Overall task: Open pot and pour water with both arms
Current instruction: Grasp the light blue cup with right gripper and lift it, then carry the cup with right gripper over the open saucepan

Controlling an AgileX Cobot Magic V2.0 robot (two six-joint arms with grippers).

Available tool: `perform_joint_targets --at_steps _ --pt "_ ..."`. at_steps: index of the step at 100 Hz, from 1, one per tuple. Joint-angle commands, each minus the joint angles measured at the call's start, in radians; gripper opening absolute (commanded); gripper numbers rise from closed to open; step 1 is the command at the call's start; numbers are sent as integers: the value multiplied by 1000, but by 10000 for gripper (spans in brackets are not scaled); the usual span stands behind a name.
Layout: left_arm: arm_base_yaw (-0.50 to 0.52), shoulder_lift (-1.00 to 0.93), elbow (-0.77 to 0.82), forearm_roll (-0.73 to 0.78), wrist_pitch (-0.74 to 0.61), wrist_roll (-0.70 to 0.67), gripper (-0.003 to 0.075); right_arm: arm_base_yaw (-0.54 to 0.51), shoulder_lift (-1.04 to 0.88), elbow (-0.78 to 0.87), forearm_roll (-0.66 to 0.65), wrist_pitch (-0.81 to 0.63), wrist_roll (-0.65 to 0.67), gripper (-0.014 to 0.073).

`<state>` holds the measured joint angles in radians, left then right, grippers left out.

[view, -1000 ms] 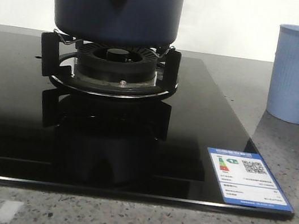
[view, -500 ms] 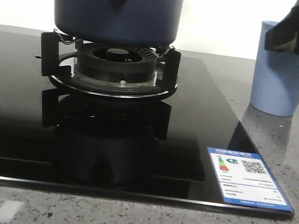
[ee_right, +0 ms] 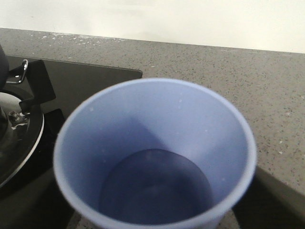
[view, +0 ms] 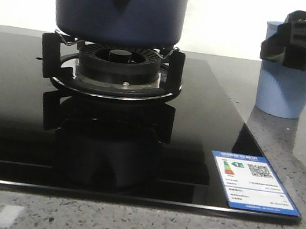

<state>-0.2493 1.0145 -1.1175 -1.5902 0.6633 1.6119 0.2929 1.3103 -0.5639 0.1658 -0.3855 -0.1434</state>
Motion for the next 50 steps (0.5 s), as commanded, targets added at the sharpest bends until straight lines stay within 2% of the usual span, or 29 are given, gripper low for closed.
perform_joint_targets --at_steps 1,9,19,30,40,50 --pt "-3 -22 -32 -71 4 -5 330 -5 -19 -23 -1 -85 -6 459" --pt "-3 -25 -32 -71 -7 -5 330 -5 -19 -23 -1 -85 -6 361" --pt "-3 -41 -32 -71 -42 -10 330 -5 -29 -23 -1 -62 -6 295" --pt "-3 -81 -26 -36 -108 -46 330 -5 -70 -23 -21 -44 -6 290" --pt "-3 -120 -16 -16 -150 -58 330 -5 -143 -37 -109 -44 -6 290" --pt "-3 -153 -9 -10 -164 -58 330 -5 -202 -97 -185 26 -6 290"
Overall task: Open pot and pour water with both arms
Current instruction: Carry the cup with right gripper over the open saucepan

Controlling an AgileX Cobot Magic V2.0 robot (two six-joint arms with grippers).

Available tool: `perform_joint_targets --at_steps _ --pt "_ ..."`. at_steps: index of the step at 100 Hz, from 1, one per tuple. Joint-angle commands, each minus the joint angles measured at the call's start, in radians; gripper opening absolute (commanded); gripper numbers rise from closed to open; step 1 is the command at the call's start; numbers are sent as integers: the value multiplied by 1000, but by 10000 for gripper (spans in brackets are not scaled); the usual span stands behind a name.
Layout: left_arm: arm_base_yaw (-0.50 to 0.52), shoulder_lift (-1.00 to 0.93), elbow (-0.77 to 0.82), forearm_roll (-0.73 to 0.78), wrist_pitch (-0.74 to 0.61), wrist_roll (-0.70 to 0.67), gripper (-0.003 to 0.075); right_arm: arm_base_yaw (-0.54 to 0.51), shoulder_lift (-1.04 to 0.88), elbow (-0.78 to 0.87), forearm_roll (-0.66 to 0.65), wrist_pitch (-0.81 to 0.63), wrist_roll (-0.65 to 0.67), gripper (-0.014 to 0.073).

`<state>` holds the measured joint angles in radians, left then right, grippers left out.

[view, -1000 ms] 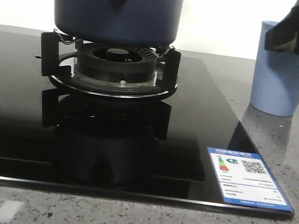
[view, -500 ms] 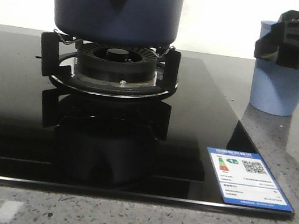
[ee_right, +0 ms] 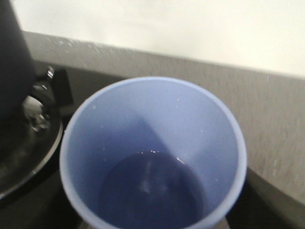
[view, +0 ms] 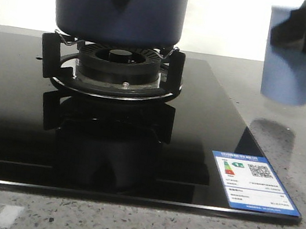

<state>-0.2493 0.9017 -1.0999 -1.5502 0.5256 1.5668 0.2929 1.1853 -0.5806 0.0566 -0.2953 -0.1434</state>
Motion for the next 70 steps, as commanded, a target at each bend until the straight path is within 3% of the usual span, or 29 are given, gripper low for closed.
perform_joint_targets --at_steps 1,25,50,70 --pt "-3 -44 -26 -50 -27 -12 330 -5 -80 -93 -80 -50 -6 290" --pt "-3 -81 -24 -47 -31 -12 330 29 -95 -374 -179 240 -6 290" --pt "-3 -84 -19 -39 -31 -67 330 176 12 -662 -326 481 -6 290" --pt "-3 -84 -19 -39 -29 -67 330 298 162 -830 -540 612 -6 290"
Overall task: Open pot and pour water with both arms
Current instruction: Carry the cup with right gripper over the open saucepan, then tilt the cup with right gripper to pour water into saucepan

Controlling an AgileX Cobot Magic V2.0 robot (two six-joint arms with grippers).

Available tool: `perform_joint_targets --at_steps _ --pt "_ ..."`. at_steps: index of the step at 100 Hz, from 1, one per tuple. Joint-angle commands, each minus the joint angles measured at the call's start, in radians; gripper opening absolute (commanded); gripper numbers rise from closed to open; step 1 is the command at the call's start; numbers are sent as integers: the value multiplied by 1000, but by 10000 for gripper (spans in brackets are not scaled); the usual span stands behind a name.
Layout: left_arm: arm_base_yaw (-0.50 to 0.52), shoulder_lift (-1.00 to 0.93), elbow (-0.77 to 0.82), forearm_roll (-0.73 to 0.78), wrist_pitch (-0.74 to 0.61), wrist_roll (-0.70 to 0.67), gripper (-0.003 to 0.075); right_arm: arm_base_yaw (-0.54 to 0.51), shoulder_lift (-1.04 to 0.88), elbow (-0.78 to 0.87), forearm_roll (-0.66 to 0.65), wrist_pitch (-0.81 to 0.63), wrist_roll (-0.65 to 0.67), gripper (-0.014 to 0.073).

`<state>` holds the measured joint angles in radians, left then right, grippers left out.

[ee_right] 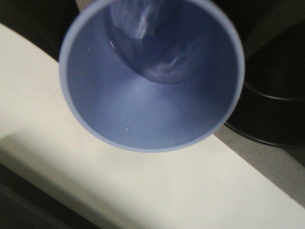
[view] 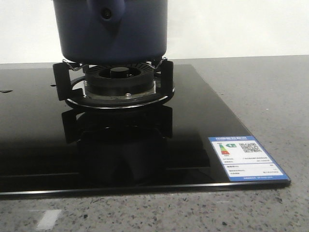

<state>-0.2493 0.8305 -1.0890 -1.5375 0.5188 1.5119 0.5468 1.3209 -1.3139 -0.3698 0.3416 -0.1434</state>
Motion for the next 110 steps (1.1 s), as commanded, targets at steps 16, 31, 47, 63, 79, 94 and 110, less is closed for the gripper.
perform_joint_targets --at_steps 16,31,47,63,79,94,110 --pt "-3 -13 -30 -51 -9 -12 330 99 133 -186 -274 29 -6 290" --pt "-3 -13 -30 -51 -6 -12 330 121 196 -212 -414 31 -6 290" --pt "-3 -13 -30 -51 -1 -12 330 121 229 -212 -533 7 -6 290" --pt "-3 -13 -30 -51 13 -12 330 121 237 -212 -655 -77 -6 290" --pt "-3 -13 -30 -51 15 -12 330 121 251 -212 -789 -131 -6 290" --pt "-3 -13 -30 -51 19 -12 330 119 269 -212 -816 -122 -6 290" --pt "-3 -13 -30 -51 19 -12 330 117 283 -212 -816 -74 -6 290"
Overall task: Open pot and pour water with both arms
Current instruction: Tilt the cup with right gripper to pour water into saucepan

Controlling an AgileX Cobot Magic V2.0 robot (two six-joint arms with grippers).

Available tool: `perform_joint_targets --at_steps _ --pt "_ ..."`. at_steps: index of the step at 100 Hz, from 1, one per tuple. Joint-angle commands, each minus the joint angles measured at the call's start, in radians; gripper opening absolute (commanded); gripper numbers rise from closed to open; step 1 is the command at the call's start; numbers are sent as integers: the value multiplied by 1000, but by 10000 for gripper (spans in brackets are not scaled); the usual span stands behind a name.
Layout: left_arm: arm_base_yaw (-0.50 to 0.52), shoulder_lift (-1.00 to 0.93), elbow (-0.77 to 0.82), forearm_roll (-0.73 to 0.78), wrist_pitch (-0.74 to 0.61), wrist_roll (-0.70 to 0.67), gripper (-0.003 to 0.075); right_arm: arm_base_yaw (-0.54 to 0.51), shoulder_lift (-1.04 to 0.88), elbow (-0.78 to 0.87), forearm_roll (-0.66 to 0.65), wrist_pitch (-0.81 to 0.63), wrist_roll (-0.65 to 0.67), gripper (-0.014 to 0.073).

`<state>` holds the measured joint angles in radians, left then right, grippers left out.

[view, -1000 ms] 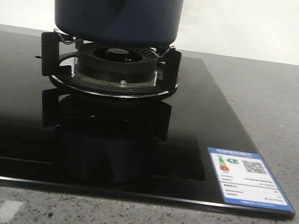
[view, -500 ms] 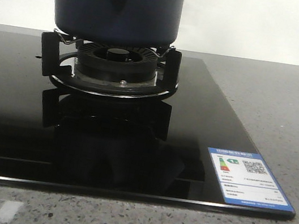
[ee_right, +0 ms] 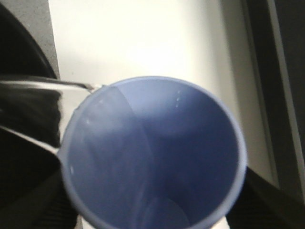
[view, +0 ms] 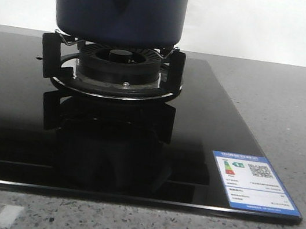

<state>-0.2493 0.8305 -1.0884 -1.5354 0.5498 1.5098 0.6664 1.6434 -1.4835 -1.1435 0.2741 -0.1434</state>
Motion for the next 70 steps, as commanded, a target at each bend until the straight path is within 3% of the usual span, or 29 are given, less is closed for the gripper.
perform_joint_targets --at_steps 1,21,70 --pt "-3 -13 -31 -54 -12 -10 330 -2 -40 -43 -42 -1 -6 290" --pt "-3 -13 -31 -54 -12 -10 330 -2 -33 -43 -109 39 -6 290" --pt "-3 -13 -31 -54 -10 -10 330 -2 -33 -43 -581 61 -6 290"
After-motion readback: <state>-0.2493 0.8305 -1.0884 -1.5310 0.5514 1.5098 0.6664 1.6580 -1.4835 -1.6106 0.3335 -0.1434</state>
